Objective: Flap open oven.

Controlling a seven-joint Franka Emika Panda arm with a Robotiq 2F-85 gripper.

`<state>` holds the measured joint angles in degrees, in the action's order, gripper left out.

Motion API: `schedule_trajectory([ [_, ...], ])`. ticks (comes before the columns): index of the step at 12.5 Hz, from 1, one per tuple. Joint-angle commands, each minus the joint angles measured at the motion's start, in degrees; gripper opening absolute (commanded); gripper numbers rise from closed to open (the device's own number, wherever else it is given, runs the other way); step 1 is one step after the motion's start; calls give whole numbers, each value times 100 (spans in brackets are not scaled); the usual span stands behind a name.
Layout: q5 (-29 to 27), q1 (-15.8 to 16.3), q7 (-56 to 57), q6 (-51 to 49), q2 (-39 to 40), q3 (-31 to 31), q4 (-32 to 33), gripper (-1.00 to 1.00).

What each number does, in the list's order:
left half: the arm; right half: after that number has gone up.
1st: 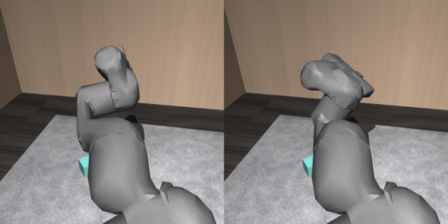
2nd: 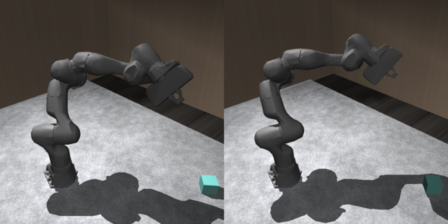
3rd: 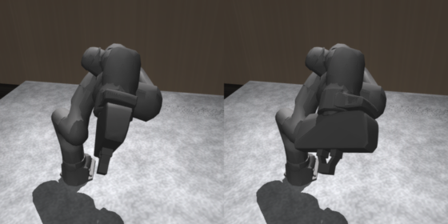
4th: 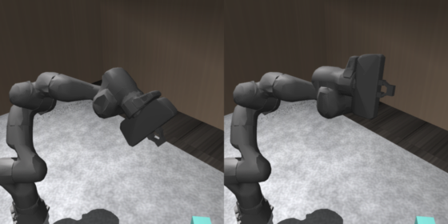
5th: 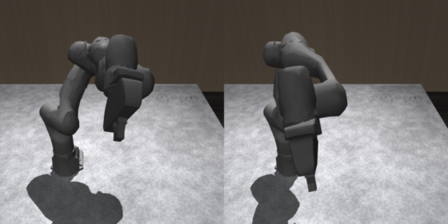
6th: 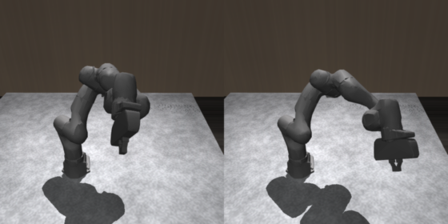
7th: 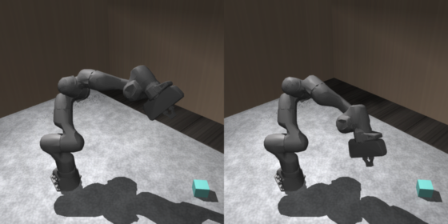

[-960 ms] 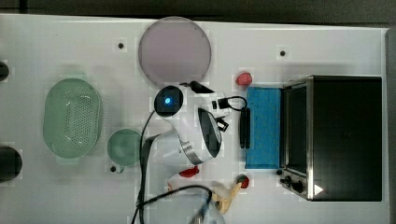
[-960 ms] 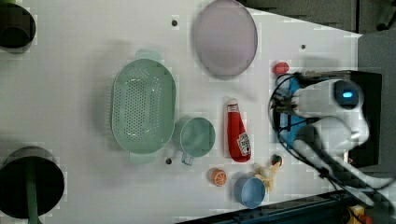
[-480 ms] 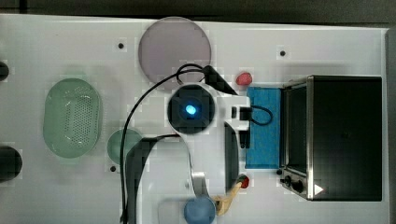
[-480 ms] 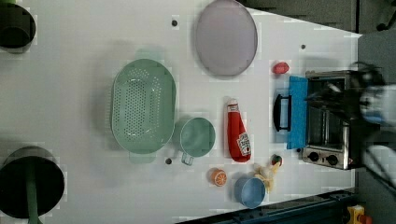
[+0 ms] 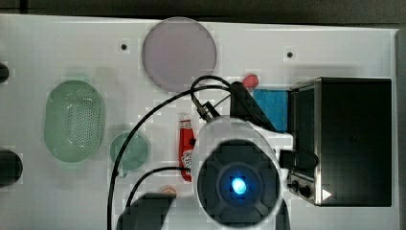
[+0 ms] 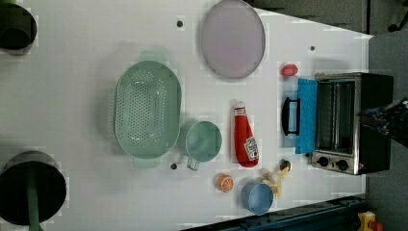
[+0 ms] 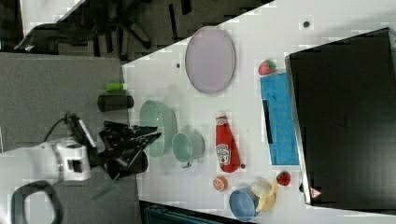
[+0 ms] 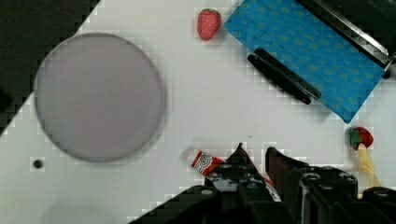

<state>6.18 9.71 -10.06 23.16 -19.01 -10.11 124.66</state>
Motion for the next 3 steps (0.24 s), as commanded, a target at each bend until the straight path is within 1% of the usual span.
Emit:
schedule_trajectory([
  [1, -140, -59, -262, -616, -19, -12, -234, -65],
  [3, -140, -48, -249, -1233, -56, -8, -602, -65],
])
